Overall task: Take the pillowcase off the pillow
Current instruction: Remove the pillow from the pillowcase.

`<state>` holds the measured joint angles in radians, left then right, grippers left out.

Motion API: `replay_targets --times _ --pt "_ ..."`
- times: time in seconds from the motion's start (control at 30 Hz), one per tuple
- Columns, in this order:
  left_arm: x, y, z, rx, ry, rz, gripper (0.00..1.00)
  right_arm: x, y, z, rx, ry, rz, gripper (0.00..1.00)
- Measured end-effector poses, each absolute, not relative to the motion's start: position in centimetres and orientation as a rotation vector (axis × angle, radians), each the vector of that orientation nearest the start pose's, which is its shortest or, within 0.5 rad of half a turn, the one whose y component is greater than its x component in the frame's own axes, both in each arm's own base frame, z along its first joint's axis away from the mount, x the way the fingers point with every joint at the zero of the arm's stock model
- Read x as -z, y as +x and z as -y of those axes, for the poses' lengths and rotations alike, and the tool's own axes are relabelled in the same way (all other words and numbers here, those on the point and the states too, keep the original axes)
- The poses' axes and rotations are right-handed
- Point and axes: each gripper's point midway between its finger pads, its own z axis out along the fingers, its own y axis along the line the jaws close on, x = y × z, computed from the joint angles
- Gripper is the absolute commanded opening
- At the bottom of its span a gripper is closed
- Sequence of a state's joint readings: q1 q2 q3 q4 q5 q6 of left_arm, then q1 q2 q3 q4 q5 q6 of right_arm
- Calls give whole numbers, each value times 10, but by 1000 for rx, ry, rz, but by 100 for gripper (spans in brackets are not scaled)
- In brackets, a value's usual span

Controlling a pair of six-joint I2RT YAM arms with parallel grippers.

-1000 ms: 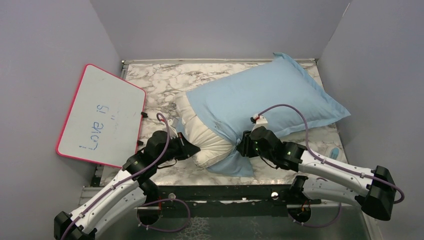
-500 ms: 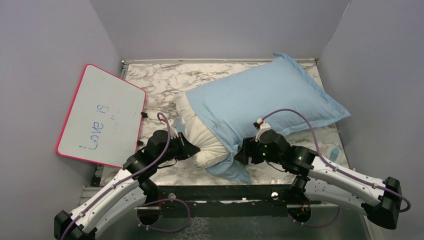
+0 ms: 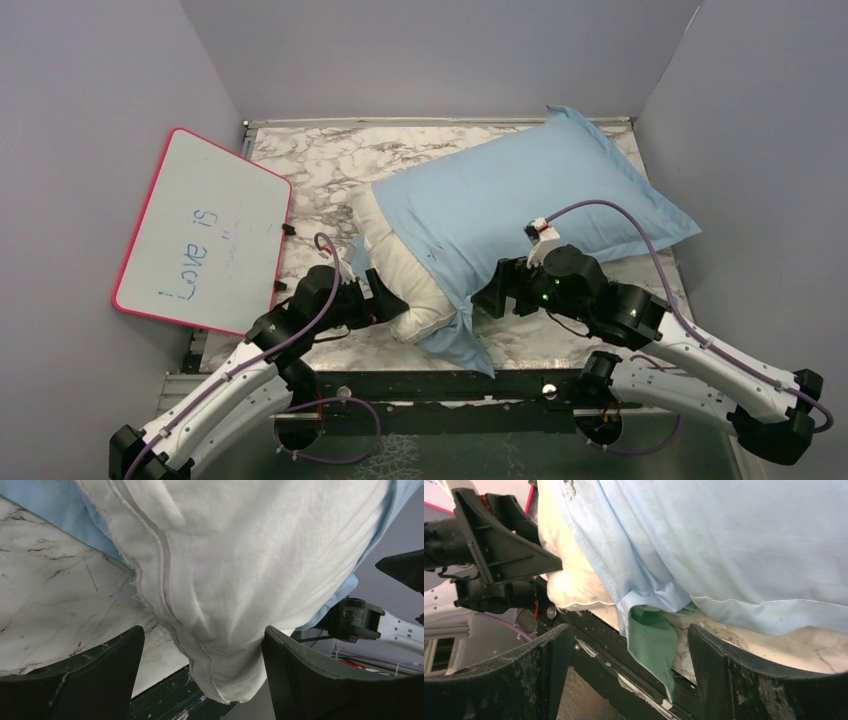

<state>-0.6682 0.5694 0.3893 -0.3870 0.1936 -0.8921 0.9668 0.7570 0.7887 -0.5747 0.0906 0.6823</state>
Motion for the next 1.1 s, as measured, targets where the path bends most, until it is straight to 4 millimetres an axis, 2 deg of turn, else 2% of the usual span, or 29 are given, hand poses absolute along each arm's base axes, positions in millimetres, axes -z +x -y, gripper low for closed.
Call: replay_targets --times 0.13,0.23,0.33,0.5,0.57,0.63,0.73,0.77,0.83,0.9,1.07,1.1 --pt "-120 144 196 1047 -135 -2350 95 -207 148 -227 -841 -247 -2230 93" --pt "-122 145 194 1013 -133 -2367 98 -208 150 -235 -837 -261 -2251 93" --pt "-123 149 193 980 -133 -2374 99 -217 160 -252 -818 -307 -2270 92" --pt "-125 154 192 936 -115 -2394 99 -236 194 -290 -736 -380 -2267 87" --pt "-127 154 191 924 -107 -2401 99 -233 210 -299 -663 -388 -2270 73" --pt "-129 154 190 918 -100 -2397 99 -224 225 -303 -570 -391 -2288 54" --pt "-132 154 188 912 -93 -2385 99 -198 241 -301 -416 -387 -2337 27" --pt "-133 153 187 911 -91 -2382 99 -189 244 -299 -371 -384 -2353 23" --pt "-132 153 187 905 -86 -2383 99 -176 247 -294 -305 -370 -2380 16" --pt "-131 153 186 893 -84 -2391 99 -173 247 -290 -277 -349 -2387 12" --pt "-131 156 195 927 -56 -2390 98 -184 240 -286 -346 -338 -2347 9" --pt "-135 158 203 981 -32 -2366 94 -187 237 -286 -380 -348 -2339 8"
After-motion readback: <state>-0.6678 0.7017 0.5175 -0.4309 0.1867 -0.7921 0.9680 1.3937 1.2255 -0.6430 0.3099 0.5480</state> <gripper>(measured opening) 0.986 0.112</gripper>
